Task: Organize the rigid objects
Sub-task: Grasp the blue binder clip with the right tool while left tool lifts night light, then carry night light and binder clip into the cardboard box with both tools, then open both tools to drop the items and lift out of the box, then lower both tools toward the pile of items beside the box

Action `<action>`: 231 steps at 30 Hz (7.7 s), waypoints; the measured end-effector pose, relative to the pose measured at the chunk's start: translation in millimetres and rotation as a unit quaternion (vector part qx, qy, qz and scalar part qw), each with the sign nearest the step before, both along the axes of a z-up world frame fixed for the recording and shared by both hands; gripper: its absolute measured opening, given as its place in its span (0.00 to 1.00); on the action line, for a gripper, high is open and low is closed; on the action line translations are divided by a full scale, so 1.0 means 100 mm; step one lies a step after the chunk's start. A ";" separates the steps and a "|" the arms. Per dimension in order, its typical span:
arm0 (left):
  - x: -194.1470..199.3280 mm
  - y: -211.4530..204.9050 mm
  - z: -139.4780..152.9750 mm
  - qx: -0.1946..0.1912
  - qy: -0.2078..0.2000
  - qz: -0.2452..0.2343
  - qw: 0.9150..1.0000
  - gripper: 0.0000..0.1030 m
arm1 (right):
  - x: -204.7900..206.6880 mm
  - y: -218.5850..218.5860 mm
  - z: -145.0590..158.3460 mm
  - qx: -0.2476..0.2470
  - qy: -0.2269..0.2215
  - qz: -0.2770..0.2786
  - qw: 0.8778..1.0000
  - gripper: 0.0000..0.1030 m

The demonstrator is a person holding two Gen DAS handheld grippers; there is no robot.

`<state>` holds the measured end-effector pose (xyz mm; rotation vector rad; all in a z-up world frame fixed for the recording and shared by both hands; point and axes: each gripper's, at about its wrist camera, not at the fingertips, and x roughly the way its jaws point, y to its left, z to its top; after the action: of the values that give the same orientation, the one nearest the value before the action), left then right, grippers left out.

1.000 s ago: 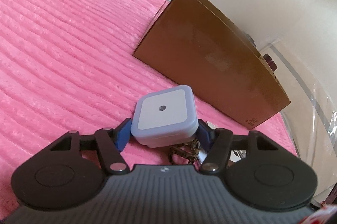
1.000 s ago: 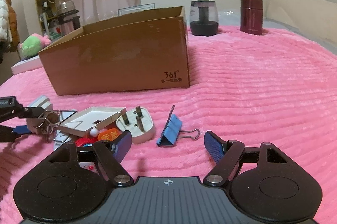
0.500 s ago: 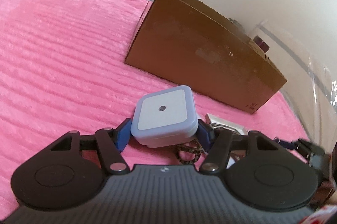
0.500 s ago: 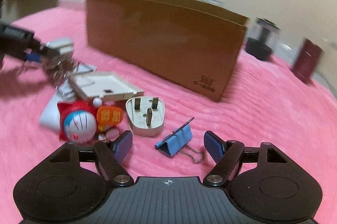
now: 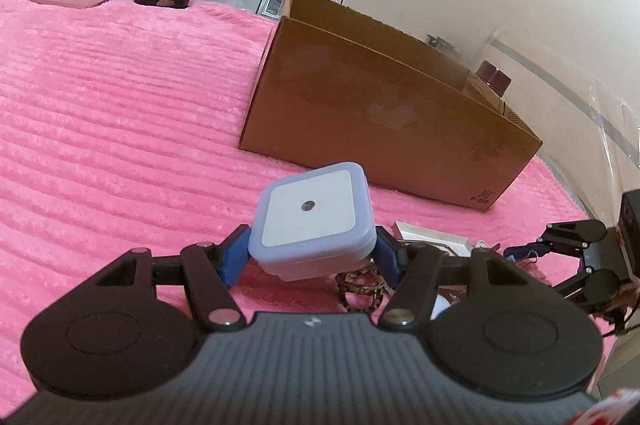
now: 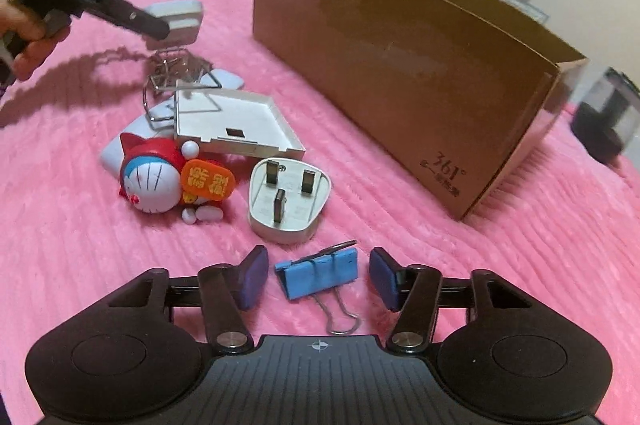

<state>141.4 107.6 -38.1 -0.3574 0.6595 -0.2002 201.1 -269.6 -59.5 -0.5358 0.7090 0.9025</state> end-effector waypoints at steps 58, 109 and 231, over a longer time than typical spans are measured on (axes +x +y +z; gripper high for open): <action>1.40 -0.67 1.93 0.268 -0.089 -0.189 0.941 0.58 | 1.12 0.51 1.94 0.162 -0.017 -0.191 0.968 0.40; 3.10 -1.12 0.26 0.393 0.163 -0.308 0.851 0.59 | 2.64 1.62 0.55 -0.117 0.086 -0.013 0.989 0.40; -0.78 -0.82 0.31 0.187 -0.062 -0.005 0.980 0.79 | -1.26 0.45 0.37 0.215 0.005 -0.340 0.915 0.72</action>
<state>63.6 26.1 -7.1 0.0207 0.5608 -0.1034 75.3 -224.2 -22.3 0.1209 0.6162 0.3776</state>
